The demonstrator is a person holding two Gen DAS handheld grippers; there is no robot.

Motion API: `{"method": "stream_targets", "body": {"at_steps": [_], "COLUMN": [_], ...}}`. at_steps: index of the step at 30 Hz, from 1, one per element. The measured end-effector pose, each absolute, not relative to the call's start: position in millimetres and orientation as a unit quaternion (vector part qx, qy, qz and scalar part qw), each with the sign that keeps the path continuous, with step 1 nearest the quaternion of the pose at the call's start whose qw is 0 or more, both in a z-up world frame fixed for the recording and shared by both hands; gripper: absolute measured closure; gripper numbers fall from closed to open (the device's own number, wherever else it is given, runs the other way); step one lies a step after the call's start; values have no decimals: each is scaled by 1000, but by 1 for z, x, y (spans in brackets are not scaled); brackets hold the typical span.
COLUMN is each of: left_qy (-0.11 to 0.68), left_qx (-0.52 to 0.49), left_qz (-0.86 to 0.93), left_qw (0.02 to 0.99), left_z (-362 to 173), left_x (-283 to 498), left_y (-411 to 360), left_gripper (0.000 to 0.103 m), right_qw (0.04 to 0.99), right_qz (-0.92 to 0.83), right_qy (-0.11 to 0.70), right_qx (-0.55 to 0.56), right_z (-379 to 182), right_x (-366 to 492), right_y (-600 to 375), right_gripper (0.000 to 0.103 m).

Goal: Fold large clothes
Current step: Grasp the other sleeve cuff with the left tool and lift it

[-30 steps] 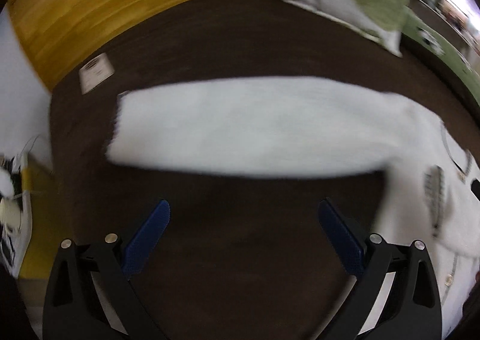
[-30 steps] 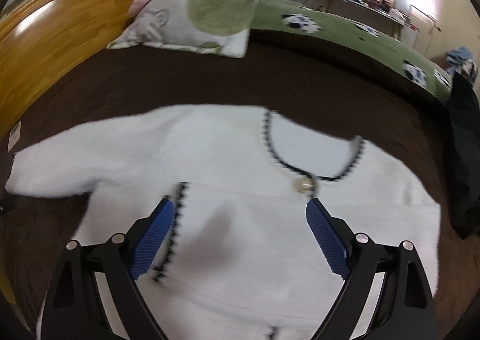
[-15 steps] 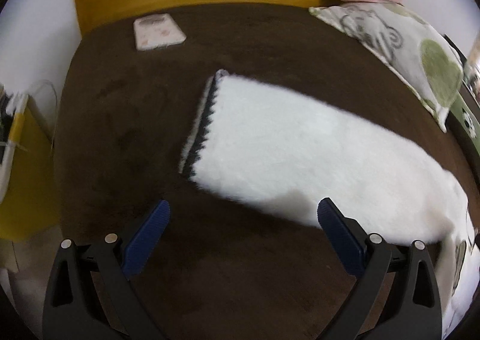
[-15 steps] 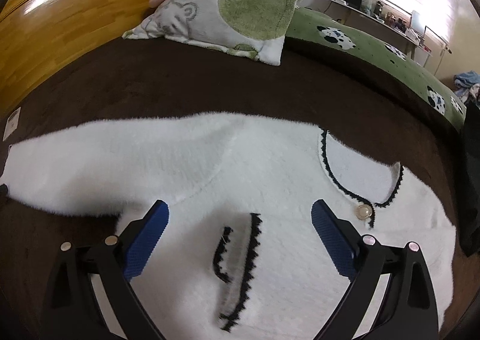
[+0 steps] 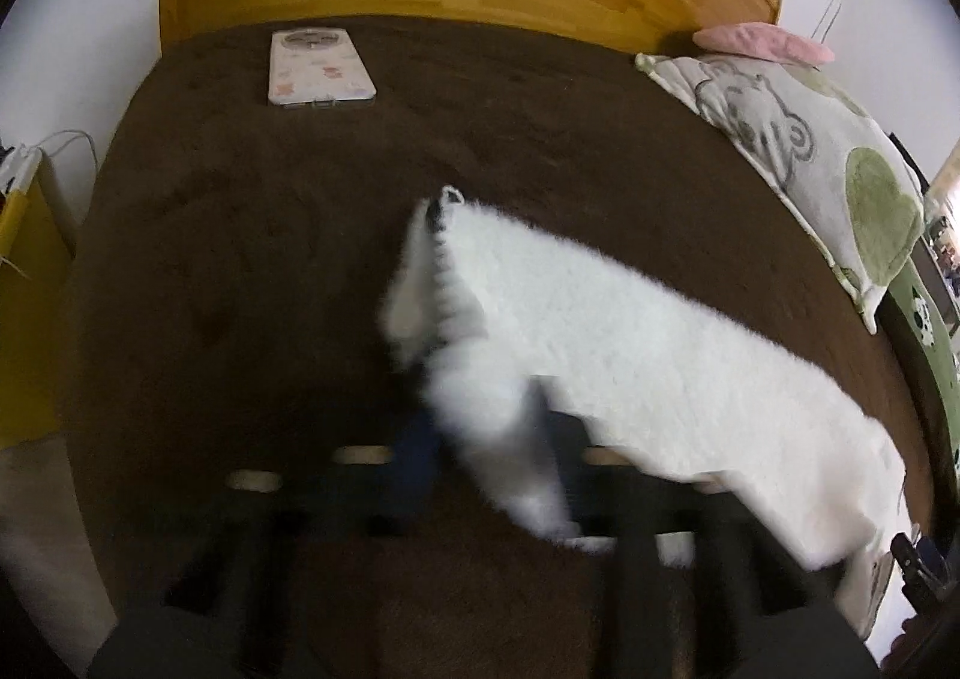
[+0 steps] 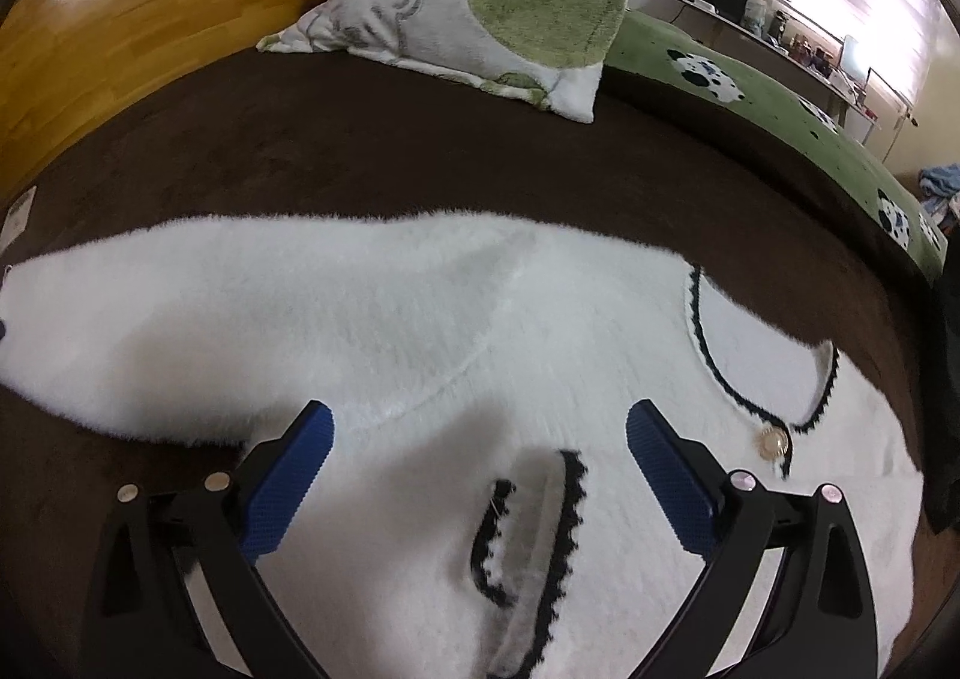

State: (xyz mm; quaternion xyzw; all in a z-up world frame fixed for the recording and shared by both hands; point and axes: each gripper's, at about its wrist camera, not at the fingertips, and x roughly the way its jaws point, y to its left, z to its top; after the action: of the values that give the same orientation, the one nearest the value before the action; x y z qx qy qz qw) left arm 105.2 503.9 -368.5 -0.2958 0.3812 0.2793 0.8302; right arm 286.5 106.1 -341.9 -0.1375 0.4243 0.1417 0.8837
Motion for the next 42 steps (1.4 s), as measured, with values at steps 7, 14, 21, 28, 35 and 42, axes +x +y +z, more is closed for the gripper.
{"method": "stream_targets", "body": {"at_steps": [7,14,21,28,35,42], "left_qy": [386,384,379,371,348,318], "left_qx": [-274,-246,-197,-134,-81,-68], "left_qz": [276,267,242,207,134,46], "left_qw": [836,849,871,895,924,945], "left_z": [-362,-340,-301,-249,-172,-108], "left_x": [113,116,129,151,175,192], "left_y": [502,495,482,442,374,282], "left_gripper": [88,88,88,88,88,89], "right_qw": [873,853,856,861,880,889], "right_qz": [155,175,174,155,126,68], "right_qy": [445,481,474,474,451,451], "right_qx": [-125,-107,-109,-102,-75,-46], "right_z": [-358,-395,-395,-378,-330,-296], "right_x": [311,320,319,313,306,307], "right_y": [120,120,119,114,63,-22], "right_gripper": [6,6,6,6,6,6]}}
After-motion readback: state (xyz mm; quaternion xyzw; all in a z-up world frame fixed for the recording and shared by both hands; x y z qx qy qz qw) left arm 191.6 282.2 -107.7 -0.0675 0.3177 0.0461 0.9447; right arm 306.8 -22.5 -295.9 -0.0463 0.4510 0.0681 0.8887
